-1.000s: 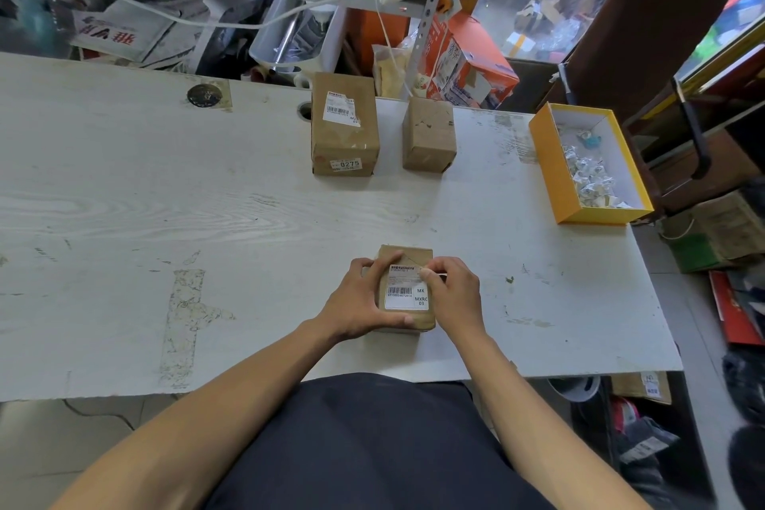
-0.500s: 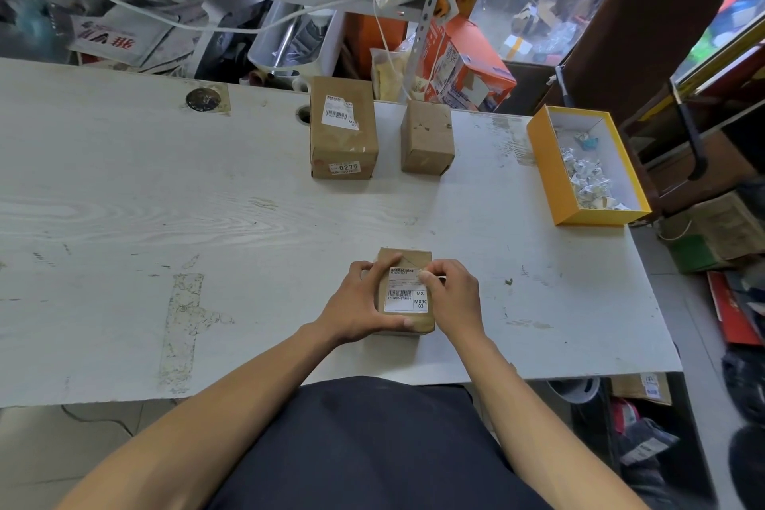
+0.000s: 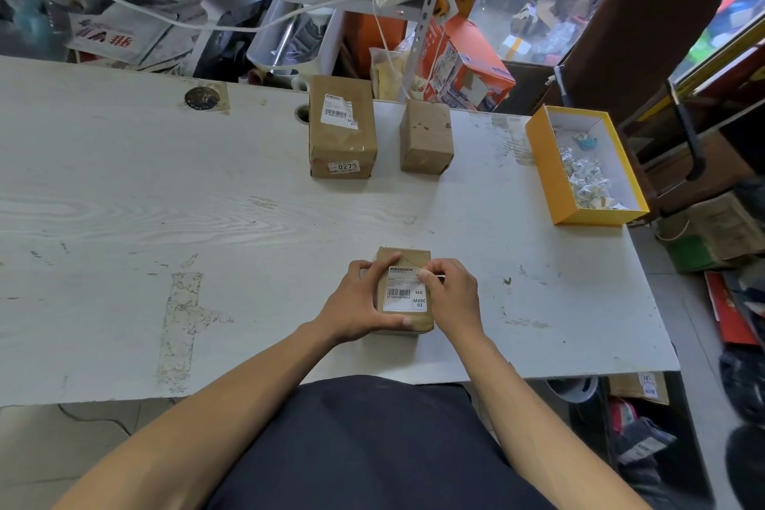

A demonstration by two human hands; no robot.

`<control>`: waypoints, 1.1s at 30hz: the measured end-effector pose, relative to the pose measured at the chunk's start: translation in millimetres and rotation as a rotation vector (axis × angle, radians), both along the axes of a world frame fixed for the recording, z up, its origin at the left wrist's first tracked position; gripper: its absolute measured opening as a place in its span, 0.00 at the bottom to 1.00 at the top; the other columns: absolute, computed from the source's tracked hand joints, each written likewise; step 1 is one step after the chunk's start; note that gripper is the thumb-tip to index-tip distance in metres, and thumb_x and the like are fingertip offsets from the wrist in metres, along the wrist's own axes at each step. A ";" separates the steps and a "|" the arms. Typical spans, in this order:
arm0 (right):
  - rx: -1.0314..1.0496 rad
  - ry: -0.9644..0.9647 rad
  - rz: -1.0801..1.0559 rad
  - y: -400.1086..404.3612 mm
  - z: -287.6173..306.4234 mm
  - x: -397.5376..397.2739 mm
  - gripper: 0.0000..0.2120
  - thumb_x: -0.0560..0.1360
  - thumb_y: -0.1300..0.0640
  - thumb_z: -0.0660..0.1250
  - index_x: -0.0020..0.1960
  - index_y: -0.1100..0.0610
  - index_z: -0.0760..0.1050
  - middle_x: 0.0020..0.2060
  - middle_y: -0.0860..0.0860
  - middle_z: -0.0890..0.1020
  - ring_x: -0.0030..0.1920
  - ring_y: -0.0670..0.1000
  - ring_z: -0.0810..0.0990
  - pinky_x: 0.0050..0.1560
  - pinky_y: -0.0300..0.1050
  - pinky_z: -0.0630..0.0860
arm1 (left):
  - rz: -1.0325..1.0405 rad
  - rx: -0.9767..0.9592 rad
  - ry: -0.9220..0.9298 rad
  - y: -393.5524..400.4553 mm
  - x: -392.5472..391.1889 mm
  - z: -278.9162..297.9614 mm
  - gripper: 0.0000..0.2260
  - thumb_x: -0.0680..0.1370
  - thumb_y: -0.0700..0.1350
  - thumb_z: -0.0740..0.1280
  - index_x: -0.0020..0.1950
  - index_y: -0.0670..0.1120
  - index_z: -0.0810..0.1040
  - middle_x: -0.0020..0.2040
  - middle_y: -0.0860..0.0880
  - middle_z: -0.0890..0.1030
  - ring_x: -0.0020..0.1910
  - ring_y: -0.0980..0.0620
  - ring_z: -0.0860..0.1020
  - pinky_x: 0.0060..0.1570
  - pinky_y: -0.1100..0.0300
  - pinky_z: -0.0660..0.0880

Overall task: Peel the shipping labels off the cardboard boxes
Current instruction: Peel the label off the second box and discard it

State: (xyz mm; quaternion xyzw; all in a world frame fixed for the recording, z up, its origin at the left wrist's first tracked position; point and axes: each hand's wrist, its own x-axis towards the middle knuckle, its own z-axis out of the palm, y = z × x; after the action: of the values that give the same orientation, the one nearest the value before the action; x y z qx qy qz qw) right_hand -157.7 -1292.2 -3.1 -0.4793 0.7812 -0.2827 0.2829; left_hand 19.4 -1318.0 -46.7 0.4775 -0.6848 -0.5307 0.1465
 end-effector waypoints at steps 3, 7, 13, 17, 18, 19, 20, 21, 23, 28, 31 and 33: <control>-0.003 -0.010 0.000 -0.1 1.4 0.3 0.03 0.75 0.60 0.68 0.42 0.56 0.78 0.43 0.49 0.79 0.45 0.48 0.79 0.44 0.37 0.72 | 0.004 0.003 0.007 0.1 -0.2 0.5 0.46 0.60 0.67 0.78 0.71 0.74 0.56 0.68 0.51 0.61 0.68 0.50 0.70 0.66 0.49 0.73; 0.001 -0.015 0.000 0.2 2.7 0.0 0.03 0.75 0.60 0.68 0.42 0.55 0.78 0.43 0.49 0.79 0.45 0.48 0.79 0.46 0.41 0.75 | 0.004 0.001 0.010 0.0 -0.5 0.6 0.46 0.59 0.67 0.77 0.71 0.74 0.56 0.68 0.51 0.61 0.68 0.50 0.69 0.66 0.49 0.73; 0.000 -0.017 -0.002 -0.2 2.7 0.0 0.03 0.75 0.60 0.68 0.42 0.56 0.78 0.44 0.49 0.79 0.45 0.48 0.79 0.46 0.41 0.75 | 0.006 0.005 0.008 -0.4 -0.2 0.9 0.46 0.59 0.68 0.77 0.71 0.73 0.56 0.68 0.50 0.61 0.68 0.50 0.70 0.66 0.49 0.73; -0.007 -0.015 0.002 -0.1 1.7 -0.2 0.03 0.75 0.60 0.68 0.42 0.56 0.78 0.44 0.49 0.79 0.45 0.48 0.79 0.46 0.41 0.75 | 0.006 0.004 0.010 0.1 -0.6 1.2 0.46 0.59 0.68 0.76 0.72 0.73 0.56 0.68 0.50 0.62 0.68 0.50 0.69 0.66 0.49 0.73; -0.007 -0.017 0.001 -0.1 1.8 0.0 0.04 0.75 0.60 0.68 0.42 0.56 0.78 0.44 0.49 0.79 0.45 0.48 0.79 0.45 0.40 0.75 | 0.006 0.003 0.008 0.1 -0.6 1.1 0.46 0.59 0.69 0.76 0.72 0.72 0.56 0.68 0.50 0.62 0.68 0.50 0.69 0.66 0.49 0.73; -0.007 -0.019 -0.001 -0.1 1.7 0.1 0.04 0.75 0.60 0.68 0.42 0.56 0.78 0.44 0.49 0.79 0.45 0.48 0.79 0.45 0.38 0.74 | 0.005 0.002 0.008 0.2 -0.6 1.1 0.46 0.59 0.69 0.76 0.72 0.72 0.56 0.68 0.50 0.62 0.68 0.50 0.69 0.66 0.49 0.73; -0.008 -0.019 -0.002 -0.1 1.8 0.1 0.04 0.75 0.60 0.68 0.42 0.56 0.78 0.44 0.49 0.80 0.45 0.48 0.79 0.44 0.37 0.73 | 0.006 0.002 0.007 0.2 -0.6 0.9 0.46 0.59 0.69 0.76 0.72 0.72 0.56 0.68 0.50 0.62 0.68 0.50 0.69 0.66 0.49 0.73; -0.009 -0.019 -0.001 -0.1 1.7 0.1 0.04 0.75 0.60 0.68 0.42 0.56 0.78 0.44 0.49 0.80 0.45 0.48 0.79 0.44 0.37 0.72 | 0.006 0.003 0.006 0.1 -0.6 0.8 0.46 0.59 0.68 0.76 0.72 0.72 0.56 0.68 0.50 0.62 0.68 0.50 0.69 0.66 0.49 0.73; -0.007 -0.022 -0.002 0.3 1.8 0.2 0.04 0.75 0.60 0.68 0.41 0.55 0.78 0.44 0.49 0.79 0.45 0.48 0.79 0.44 0.37 0.73 | 0.006 0.003 0.005 0.3 -0.6 0.8 0.46 0.59 0.68 0.76 0.72 0.73 0.56 0.68 0.50 0.62 0.68 0.50 0.69 0.66 0.49 0.73; -0.007 -0.019 -0.008 -0.2 2.1 0.7 0.04 0.75 0.60 0.68 0.41 0.55 0.77 0.43 0.49 0.79 0.45 0.47 0.79 0.43 0.35 0.72 | 0.005 0.005 0.006 0.2 -0.3 0.6 0.46 0.60 0.67 0.77 0.72 0.73 0.56 0.68 0.50 0.62 0.67 0.49 0.70 0.66 0.49 0.73; -0.007 -0.018 -0.007 0.4 2.0 0.2 0.04 0.75 0.60 0.67 0.42 0.55 0.77 0.44 0.49 0.79 0.45 0.47 0.79 0.43 0.36 0.72 | 0.001 -0.004 0.004 0.2 -0.4 0.3 0.45 0.61 0.66 0.77 0.72 0.73 0.56 0.68 0.49 0.62 0.67 0.49 0.70 0.66 0.49 0.73; -0.004 -0.020 -0.011 0.6 1.8 0.1 0.04 0.75 0.60 0.67 0.42 0.56 0.78 0.44 0.49 0.80 0.45 0.48 0.79 0.45 0.39 0.74 | 0.002 -0.001 0.005 0.1 -0.4 0.7 0.45 0.60 0.67 0.77 0.72 0.73 0.56 0.68 0.50 0.62 0.66 0.49 0.70 0.66 0.49 0.73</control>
State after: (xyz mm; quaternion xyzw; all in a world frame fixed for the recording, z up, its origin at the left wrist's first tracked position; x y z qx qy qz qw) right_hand -157.6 -1291.6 -1.4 -0.4727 0.7805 -0.2904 0.2882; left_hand 19.0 -1318.0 -46.0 0.4766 -0.6841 -0.5317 0.1490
